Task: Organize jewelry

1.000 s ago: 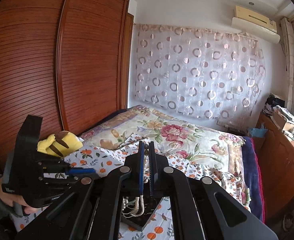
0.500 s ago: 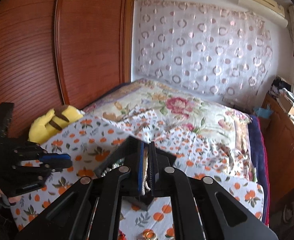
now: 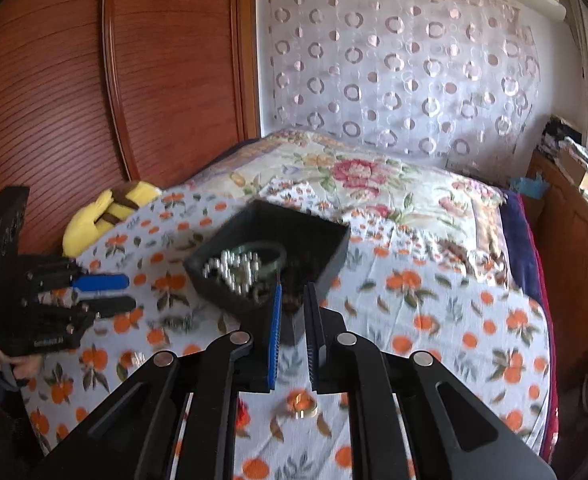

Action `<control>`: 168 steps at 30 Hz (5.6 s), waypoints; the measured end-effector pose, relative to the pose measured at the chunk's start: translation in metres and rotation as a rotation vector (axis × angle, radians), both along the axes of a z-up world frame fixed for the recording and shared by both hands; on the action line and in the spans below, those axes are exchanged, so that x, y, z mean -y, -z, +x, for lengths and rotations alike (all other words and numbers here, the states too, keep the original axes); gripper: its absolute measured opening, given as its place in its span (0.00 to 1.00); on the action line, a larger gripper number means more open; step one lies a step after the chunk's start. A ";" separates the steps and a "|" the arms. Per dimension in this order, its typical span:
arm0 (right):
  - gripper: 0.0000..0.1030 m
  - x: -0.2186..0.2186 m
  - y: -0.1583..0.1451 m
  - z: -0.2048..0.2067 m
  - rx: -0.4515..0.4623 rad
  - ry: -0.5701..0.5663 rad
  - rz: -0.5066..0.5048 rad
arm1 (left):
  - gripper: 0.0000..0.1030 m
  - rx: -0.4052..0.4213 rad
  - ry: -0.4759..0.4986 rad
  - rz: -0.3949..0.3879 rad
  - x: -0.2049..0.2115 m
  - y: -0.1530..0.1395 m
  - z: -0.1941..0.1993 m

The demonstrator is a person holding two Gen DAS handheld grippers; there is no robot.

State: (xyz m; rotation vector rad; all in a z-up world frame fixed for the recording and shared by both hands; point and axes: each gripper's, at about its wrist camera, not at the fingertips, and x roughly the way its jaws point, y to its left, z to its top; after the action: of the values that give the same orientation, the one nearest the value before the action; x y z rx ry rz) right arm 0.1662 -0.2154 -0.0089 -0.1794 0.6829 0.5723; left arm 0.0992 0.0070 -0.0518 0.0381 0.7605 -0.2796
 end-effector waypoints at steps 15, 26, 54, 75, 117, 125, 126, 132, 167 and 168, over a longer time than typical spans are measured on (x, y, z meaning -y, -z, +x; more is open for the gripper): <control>0.24 -0.033 0.069 -0.052 -0.133 -0.059 -0.065 | 0.35 -0.047 -0.001 0.027 0.005 0.021 0.002; 0.36 -0.038 0.086 -0.051 -0.141 -0.029 -0.186 | 0.35 -0.044 0.000 0.022 0.007 0.021 -0.001; 0.16 -0.005 0.092 -0.062 -0.152 -0.036 -0.114 | 0.21 -0.131 0.077 0.062 0.016 0.033 0.039; 0.08 -0.007 0.089 -0.061 -0.138 -0.060 -0.120 | 0.10 -0.031 0.052 0.073 0.024 0.011 0.026; 0.09 -0.034 0.025 0.089 0.011 -0.050 0.099 | 0.10 0.091 0.030 0.033 0.030 -0.053 0.090; 0.10 -0.025 0.025 0.087 0.018 -0.061 0.168 | 0.10 0.076 0.022 0.035 0.030 -0.049 0.114; 0.10 -0.023 0.024 0.088 0.020 -0.056 0.172 | 0.10 0.076 0.022 0.035 0.031 -0.049 0.117; 0.10 -0.014 0.027 0.092 0.002 -0.023 0.182 | 0.10 0.074 0.034 0.036 0.039 -0.047 0.135; 0.10 0.008 0.002 0.071 0.032 0.040 0.112 | 0.47 0.080 0.013 0.027 0.025 -0.044 0.109; 0.10 0.011 0.002 0.068 0.028 0.043 0.111 | 0.49 0.080 0.014 0.026 0.023 -0.044 0.103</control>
State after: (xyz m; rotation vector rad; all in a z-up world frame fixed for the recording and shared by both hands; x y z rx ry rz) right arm 0.2342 -0.2263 -0.0113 -0.0691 0.6242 0.5643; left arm 0.2019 -0.0163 -0.0076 0.0786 0.6849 -0.2799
